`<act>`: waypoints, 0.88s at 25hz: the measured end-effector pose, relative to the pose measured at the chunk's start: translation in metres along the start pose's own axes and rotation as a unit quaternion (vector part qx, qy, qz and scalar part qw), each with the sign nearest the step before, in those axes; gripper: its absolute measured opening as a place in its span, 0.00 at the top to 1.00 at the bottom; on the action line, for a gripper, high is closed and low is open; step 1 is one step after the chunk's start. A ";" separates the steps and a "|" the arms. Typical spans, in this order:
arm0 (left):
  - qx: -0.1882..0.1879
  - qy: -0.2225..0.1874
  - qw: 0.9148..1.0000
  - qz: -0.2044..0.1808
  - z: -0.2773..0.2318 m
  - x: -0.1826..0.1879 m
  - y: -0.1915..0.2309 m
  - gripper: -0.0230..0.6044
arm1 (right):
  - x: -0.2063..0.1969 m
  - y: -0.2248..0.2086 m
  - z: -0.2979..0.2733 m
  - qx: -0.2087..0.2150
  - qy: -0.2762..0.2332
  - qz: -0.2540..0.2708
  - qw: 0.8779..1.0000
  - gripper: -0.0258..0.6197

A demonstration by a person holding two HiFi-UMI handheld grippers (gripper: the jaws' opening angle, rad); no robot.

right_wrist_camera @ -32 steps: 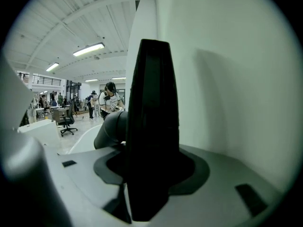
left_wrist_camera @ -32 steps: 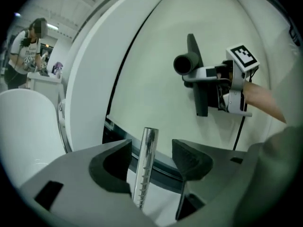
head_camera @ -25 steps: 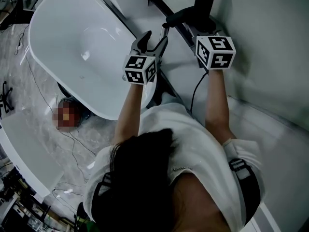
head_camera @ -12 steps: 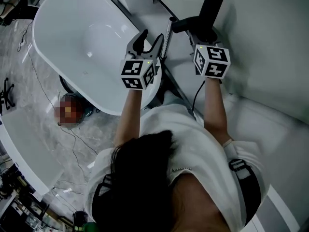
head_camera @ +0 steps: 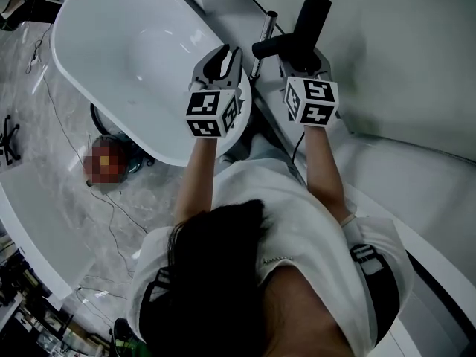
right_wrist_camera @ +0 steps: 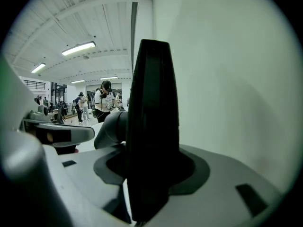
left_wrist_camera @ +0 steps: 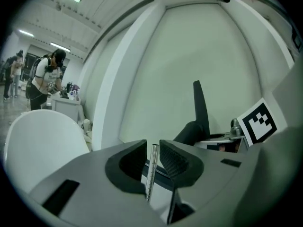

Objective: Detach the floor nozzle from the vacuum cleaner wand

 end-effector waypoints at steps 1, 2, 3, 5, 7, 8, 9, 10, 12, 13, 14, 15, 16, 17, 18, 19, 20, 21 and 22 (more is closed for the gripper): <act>0.001 0.003 1.000 -0.001 0.005 0.000 -0.001 0.83 | -0.002 0.004 0.003 -0.001 -0.001 -0.003 1.000 0.61; 0.002 0.007 1.000 -0.001 0.010 -0.001 -0.001 0.85 | -0.005 0.008 0.006 -0.002 -0.001 -0.005 1.000 0.61; 0.005 0.009 1.000 0.001 0.015 -0.002 0.000 0.88 | -0.007 0.012 0.010 -0.003 -0.001 -0.006 1.000 0.61; 0.013 0.005 1.000 0.006 0.026 -0.004 0.003 0.90 | -0.011 0.020 0.018 -0.004 -0.002 -0.008 1.000 0.61; 0.018 0.003 1.000 0.007 0.036 -0.005 0.004 0.92 | -0.014 0.027 0.027 -0.004 -0.004 -0.011 1.000 0.61; 0.019 0.004 1.000 0.005 0.040 -0.006 0.003 0.93 | -0.015 0.029 0.031 -0.005 -0.005 -0.012 1.000 0.61; 0.020 0.006 1.000 0.002 0.044 -0.006 0.002 0.93 | -0.017 0.032 0.034 -0.005 -0.006 -0.013 1.000 0.61; 0.021 0.008 1.000 -0.001 0.047 -0.007 0.000 0.94 | -0.019 0.035 0.038 -0.006 -0.006 -0.012 1.000 0.61; 0.019 0.012 1.000 -0.004 0.054 -0.009 -0.002 0.95 | -0.024 0.042 0.044 -0.006 -0.004 -0.008 1.000 0.61; 0.015 0.016 1.000 -0.005 0.057 -0.009 -0.003 0.96 | -0.026 0.045 0.046 -0.006 -0.001 -0.005 1.000 0.61; 0.010 0.021 1.000 -0.005 0.059 -0.010 -0.004 0.96 | -0.027 0.048 0.048 -0.006 0.002 -0.001 1.000 0.61; 0.006 0.025 1.000 -0.006 0.062 -0.011 -0.005 0.96 | -0.028 0.052 0.050 -0.005 0.004 0.002 1.000 0.61; 0.004 0.028 1.000 -0.006 0.065 -0.012 -0.005 0.96 | -0.029 0.055 0.052 -0.005 0.004 0.005 1.000 0.61; 0.004 0.030 1.000 -0.006 0.068 -0.013 -0.006 0.96 | -0.030 0.058 0.054 -0.005 0.004 0.008 1.000 0.61; 0.004 0.031 0.999 -0.007 0.070 -0.015 -0.006 0.96 | -0.031 0.061 0.056 -0.004 0.003 0.010 1.000 0.61; 0.005 0.032 0.999 -0.008 0.072 -0.017 -0.007 0.96 | -0.033 0.063 0.058 -0.004 0.002 0.012 1.000 0.61; 0.005 0.032 0.999 -0.009 0.074 -0.019 -0.007 0.96 | -0.035 0.066 0.060 -0.004 0.001 0.013 1.000 0.61; 0.007 0.032 0.999 -0.011 0.076 -0.021 -0.007 0.96 | -0.037 0.068 0.061 -0.005 0.000 0.014 1.000 0.61; 0.008 0.032 0.999 -0.012 0.079 -0.022 -0.006 0.96 | -0.038 0.070 0.063 -0.005 -0.001 0.015 1.000 0.61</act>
Point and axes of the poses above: the fingertips, and each gripper's own axes: z backward along the fingers, y to its left, x out of its top, the point moved 10 cm from there along z, backward along the fingers, and after that the axes turned 4 degrees about -y, right-handed, at the moved point
